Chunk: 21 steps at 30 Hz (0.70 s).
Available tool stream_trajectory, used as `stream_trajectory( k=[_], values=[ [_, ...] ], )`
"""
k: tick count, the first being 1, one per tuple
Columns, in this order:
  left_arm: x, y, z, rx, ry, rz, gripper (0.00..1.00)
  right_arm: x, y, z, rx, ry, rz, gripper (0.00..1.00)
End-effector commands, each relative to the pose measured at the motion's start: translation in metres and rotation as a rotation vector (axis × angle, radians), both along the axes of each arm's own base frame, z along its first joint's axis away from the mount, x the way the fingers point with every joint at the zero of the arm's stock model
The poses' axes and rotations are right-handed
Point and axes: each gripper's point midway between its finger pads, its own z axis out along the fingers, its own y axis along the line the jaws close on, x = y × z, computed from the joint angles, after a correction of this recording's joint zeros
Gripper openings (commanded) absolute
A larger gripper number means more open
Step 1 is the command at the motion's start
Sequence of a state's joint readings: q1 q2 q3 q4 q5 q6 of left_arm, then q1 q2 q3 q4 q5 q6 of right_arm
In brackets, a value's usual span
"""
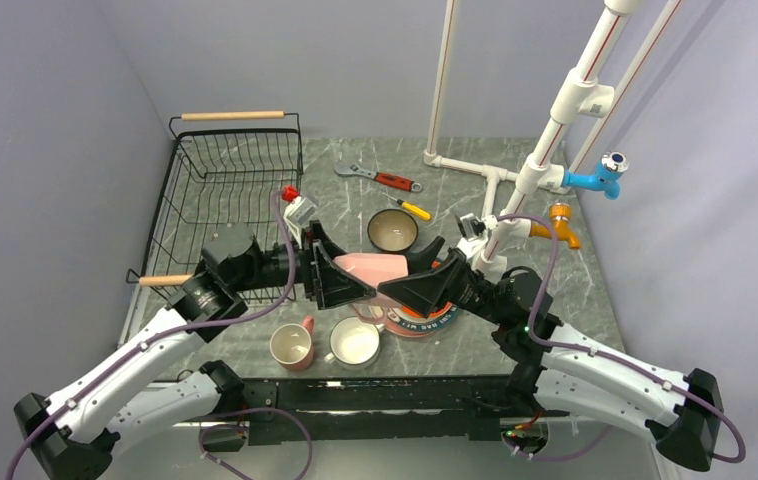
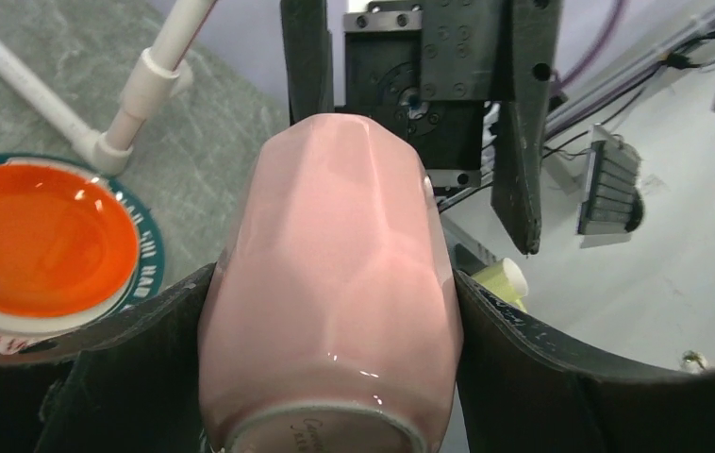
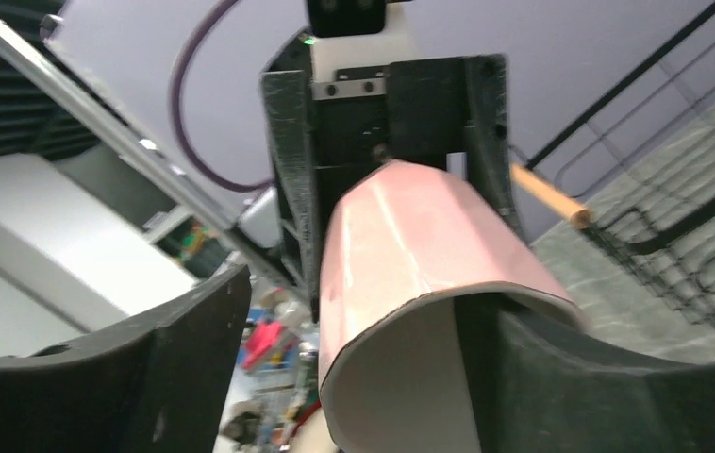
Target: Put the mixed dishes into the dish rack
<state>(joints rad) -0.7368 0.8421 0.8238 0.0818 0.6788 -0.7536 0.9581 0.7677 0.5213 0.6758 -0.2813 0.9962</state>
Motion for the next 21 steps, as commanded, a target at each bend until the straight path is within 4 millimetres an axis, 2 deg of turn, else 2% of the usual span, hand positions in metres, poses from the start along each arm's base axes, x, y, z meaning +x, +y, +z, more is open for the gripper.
stream_trajectory(
  k=[1,2,6,9,13,14,17,21],
  values=[
    [0.001,0.022,0.034,0.053,-0.117,0.100,0.00,0.012,-0.010,0.009,-0.058,-0.038,-0.112,0.93],
    [0.004,0.028,0.037,0.078,-0.131,0.132,0.00,0.015,-0.011,0.006,-0.079,-0.028,-0.134,0.98],
    [0.018,0.058,0.043,0.218,-0.156,0.301,0.00,0.034,-0.017,-0.017,-0.207,0.042,-0.237,0.99],
    [0.042,0.092,0.046,0.363,-0.171,0.506,0.00,0.051,-0.028,-0.034,-0.298,0.122,-0.345,0.99],
    [0.078,0.139,0.039,0.614,-0.124,0.780,0.00,0.058,-0.036,-0.038,-0.330,0.147,-0.403,0.99],
    [0.085,0.152,0.043,0.662,-0.109,0.855,0.00,0.058,-0.037,-0.038,-0.329,0.150,-0.407,0.98],
    [0.110,0.183,0.031,0.830,-0.044,1.027,0.00,0.060,-0.036,-0.036,-0.326,0.155,-0.413,0.98],
    [0.143,0.206,0.006,0.939,0.055,1.131,0.00,0.062,-0.035,-0.045,-0.365,0.186,-0.417,0.97]
  ],
)
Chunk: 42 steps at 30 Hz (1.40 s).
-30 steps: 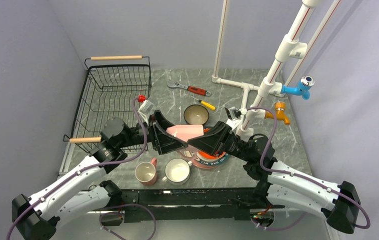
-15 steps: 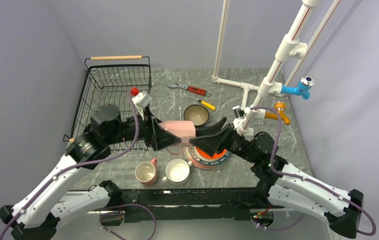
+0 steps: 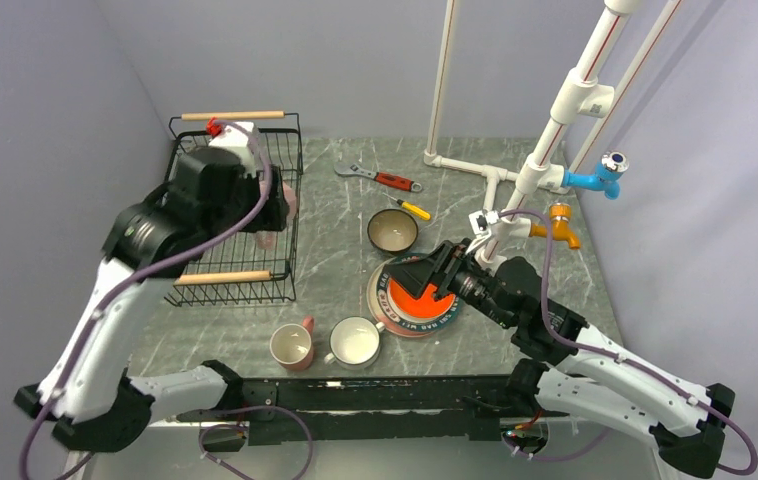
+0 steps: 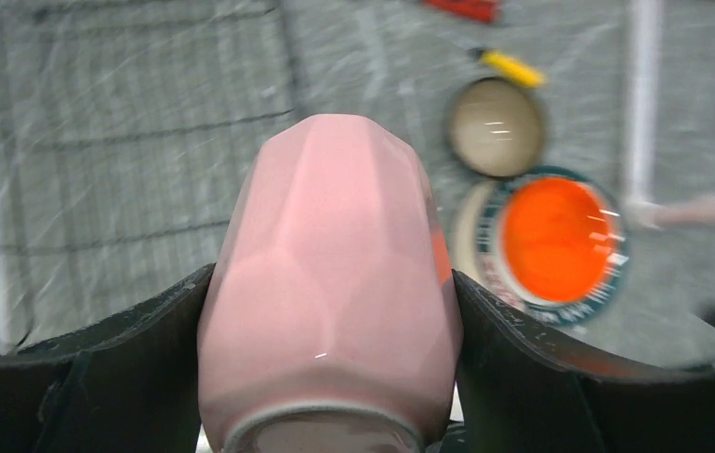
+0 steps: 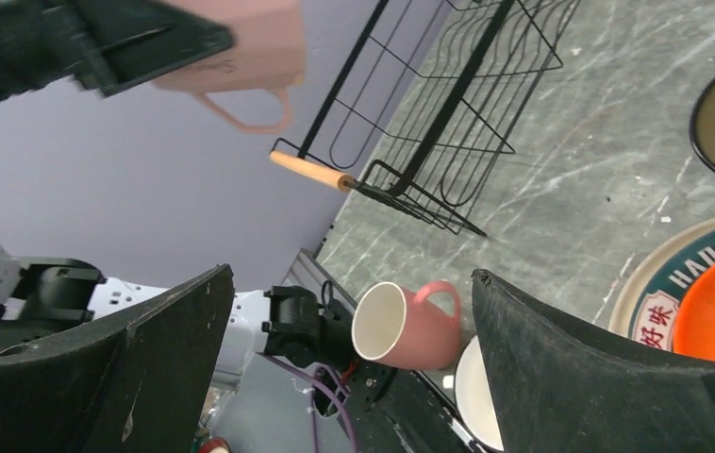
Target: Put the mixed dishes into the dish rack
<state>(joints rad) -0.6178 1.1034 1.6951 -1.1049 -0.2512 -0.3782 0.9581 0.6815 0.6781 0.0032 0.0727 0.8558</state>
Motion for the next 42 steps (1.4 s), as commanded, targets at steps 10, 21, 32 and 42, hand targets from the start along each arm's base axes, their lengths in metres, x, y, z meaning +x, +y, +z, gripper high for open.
stream_trajectory(
  k=[10,21,32,42],
  values=[
    [0.081,0.076,-0.110,0.194,0.337,0.491,0.00,0.009,-0.003,0.007,-0.041,0.045,-0.053,0.96],
    [0.095,0.062,-0.187,0.032,0.495,0.588,0.00,0.012,-0.001,-0.001,-0.045,0.075,-0.065,0.96],
    [0.084,0.060,-0.241,0.078,0.677,0.672,0.00,0.011,0.000,-0.004,-0.040,0.084,-0.061,0.95],
    [0.075,0.048,-0.263,0.019,0.714,0.654,0.00,0.013,0.003,-0.007,-0.041,0.093,-0.058,0.95]
  ],
)
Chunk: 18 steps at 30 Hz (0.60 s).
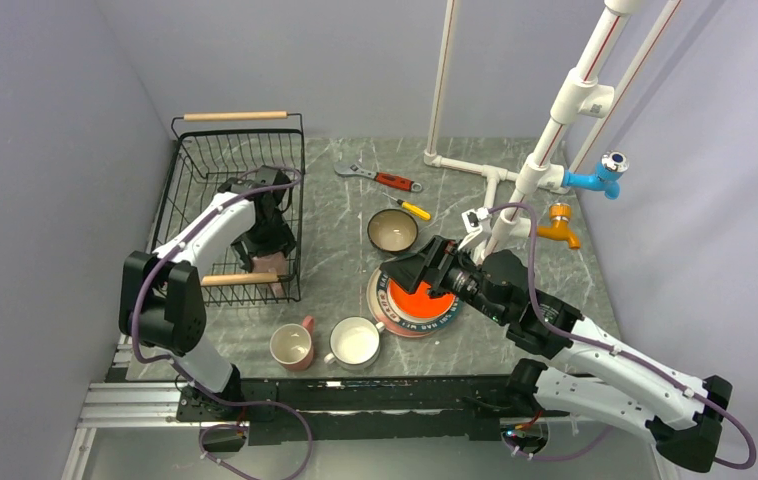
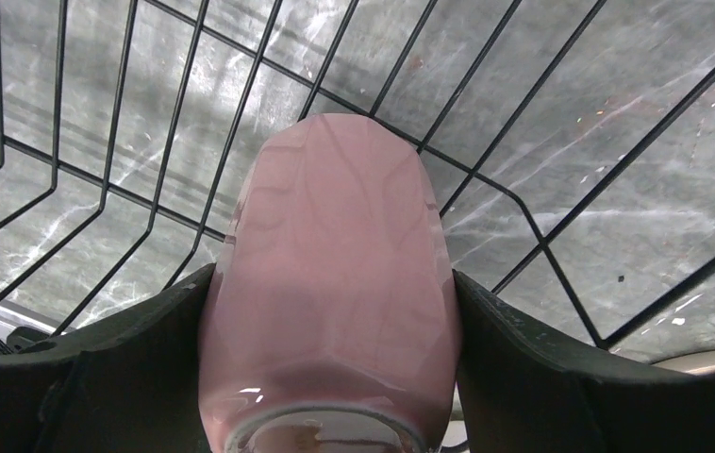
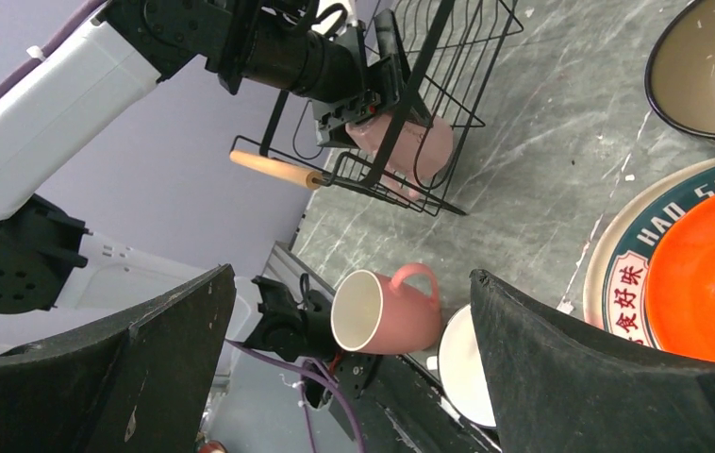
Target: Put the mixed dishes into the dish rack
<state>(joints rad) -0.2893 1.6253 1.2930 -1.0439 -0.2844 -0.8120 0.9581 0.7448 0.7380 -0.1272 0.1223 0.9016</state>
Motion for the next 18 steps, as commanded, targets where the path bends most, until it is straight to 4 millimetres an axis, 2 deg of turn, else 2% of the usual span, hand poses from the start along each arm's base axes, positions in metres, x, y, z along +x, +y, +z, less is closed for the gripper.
stream_trajectory(
  k=[1,8,13,18],
  values=[
    [0.012,-0.016,0.014,-0.079,-0.079,0.003,0.00,0.003,0.003,0.014,0.042,-0.017,-0.005,0.95],
    [0.023,-0.016,0.026,-0.059,-0.109,-0.065,0.00,0.002,0.002,0.014,0.039,-0.014,-0.004,0.95],
    [0.009,-0.017,0.014,-0.071,-0.075,-0.170,0.00,0.003,0.000,0.011,0.040,-0.010,-0.017,0.95],
    [-0.002,-0.021,0.010,-0.104,-0.092,-0.239,0.00,0.003,0.004,0.008,0.043,-0.003,-0.008,0.95]
  ],
)
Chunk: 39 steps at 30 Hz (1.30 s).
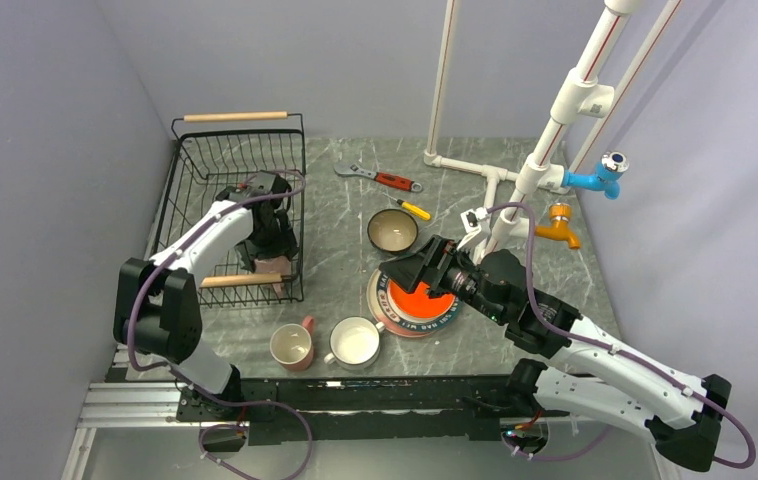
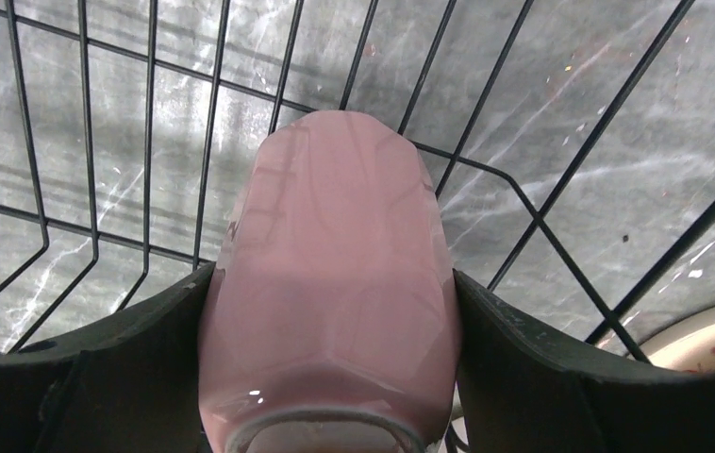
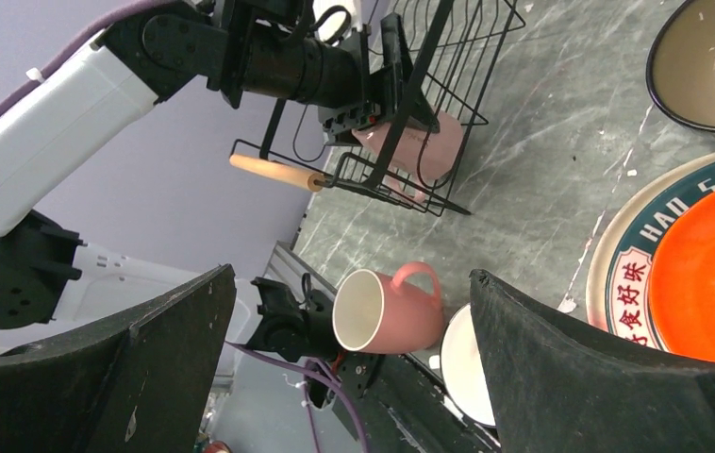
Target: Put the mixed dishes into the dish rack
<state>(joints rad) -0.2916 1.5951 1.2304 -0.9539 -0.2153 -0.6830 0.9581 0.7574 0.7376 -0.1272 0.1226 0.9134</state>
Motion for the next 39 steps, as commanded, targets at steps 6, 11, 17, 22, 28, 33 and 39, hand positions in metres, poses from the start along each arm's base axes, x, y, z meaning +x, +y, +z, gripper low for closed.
stream_trajectory(
  k=[6,11,17,22,28,33,39],
  values=[
    [-0.005,-0.026,0.016,-0.147,-0.092,-0.157,0.00,0.002,0.006,0.008,0.043,-0.007,0.004,0.95],
    [-0.009,-0.027,0.013,-0.147,-0.071,-0.202,0.00,0.001,0.004,0.007,0.044,-0.002,0.000,0.94],
    [-0.018,-0.027,0.007,-0.151,-0.031,-0.251,0.02,0.003,0.000,0.008,0.047,-0.008,-0.018,0.94],
    [-0.027,-0.026,0.006,-0.156,-0.025,-0.283,0.30,0.003,0.003,0.004,0.037,-0.001,-0.010,0.94],
    [-0.028,-0.031,0.019,-0.185,-0.056,-0.293,0.54,0.007,0.014,-0.007,-0.022,-0.006,0.019,0.93],
    [-0.027,-0.027,0.019,-0.164,-0.037,-0.270,0.55,0.006,0.035,-0.012,-0.082,0.006,0.098,0.91],
    [-0.029,-0.024,0.017,-0.146,-0.005,-0.217,0.65,0.006,0.062,-0.020,-0.094,0.016,0.157,0.91]
  ],
)
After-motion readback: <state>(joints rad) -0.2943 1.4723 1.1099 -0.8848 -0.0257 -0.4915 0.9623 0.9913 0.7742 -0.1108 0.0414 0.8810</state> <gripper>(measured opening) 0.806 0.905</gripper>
